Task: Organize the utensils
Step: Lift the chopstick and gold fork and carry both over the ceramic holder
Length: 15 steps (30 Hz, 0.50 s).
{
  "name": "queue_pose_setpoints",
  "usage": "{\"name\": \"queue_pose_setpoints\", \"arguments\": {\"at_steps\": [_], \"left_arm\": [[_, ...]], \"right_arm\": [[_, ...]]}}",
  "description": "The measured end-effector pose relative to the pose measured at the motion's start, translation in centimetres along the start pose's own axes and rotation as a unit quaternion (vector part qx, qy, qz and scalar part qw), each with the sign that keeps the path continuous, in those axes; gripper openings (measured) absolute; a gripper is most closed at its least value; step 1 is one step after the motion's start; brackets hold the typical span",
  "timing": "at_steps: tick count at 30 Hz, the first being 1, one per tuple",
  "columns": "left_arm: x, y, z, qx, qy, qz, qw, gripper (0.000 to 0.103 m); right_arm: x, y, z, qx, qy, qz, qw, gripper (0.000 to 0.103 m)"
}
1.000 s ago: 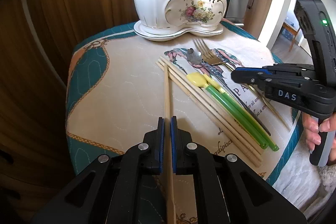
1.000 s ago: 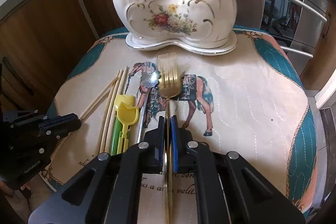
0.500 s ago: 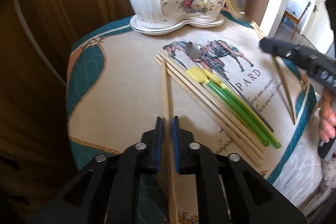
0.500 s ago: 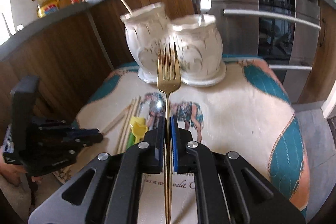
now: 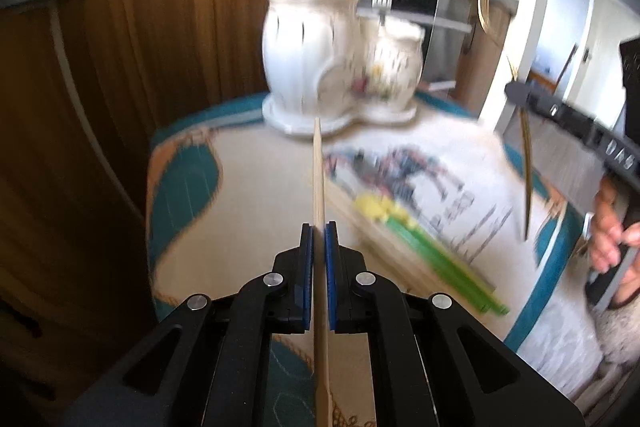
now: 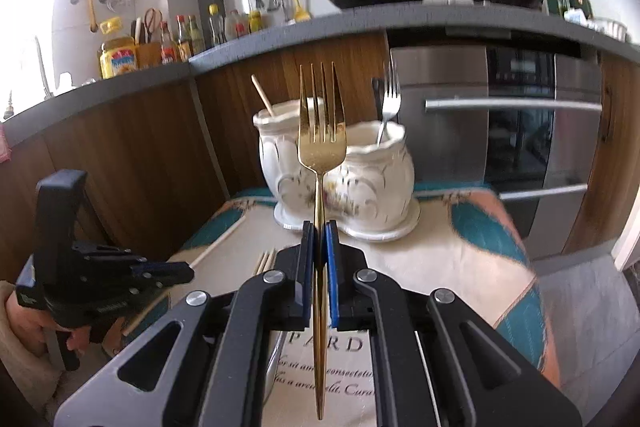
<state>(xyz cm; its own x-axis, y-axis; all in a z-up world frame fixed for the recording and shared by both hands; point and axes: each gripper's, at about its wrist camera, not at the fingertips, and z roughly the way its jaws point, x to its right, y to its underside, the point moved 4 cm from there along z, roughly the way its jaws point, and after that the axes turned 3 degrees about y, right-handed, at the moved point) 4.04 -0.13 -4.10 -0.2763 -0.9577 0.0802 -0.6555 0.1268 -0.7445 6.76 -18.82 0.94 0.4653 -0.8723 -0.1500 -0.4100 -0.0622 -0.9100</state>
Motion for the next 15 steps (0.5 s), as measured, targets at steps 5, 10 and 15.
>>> {"name": "queue_pose_setpoints", "arguments": {"at_steps": [5,10,15], "left_arm": [[0.1,-2.2,-2.0,0.07,0.015,-0.003,0.9974,0.007],[0.1,-5.7,-3.8,0.141,0.024,-0.013,0.9896,0.007],[0.3,-10.1,-4.3,0.198,0.027,-0.012,0.9797,0.007]], "right_arm": [[0.0,-1.1,-0.7,0.035,0.006,-0.009,0.999,0.006],[0.1,-3.7,-0.2,0.069,0.015,-0.017,0.997,0.006],[0.5,-7.2,1.1,0.103,0.011,-0.008,0.995,0.006]]}}
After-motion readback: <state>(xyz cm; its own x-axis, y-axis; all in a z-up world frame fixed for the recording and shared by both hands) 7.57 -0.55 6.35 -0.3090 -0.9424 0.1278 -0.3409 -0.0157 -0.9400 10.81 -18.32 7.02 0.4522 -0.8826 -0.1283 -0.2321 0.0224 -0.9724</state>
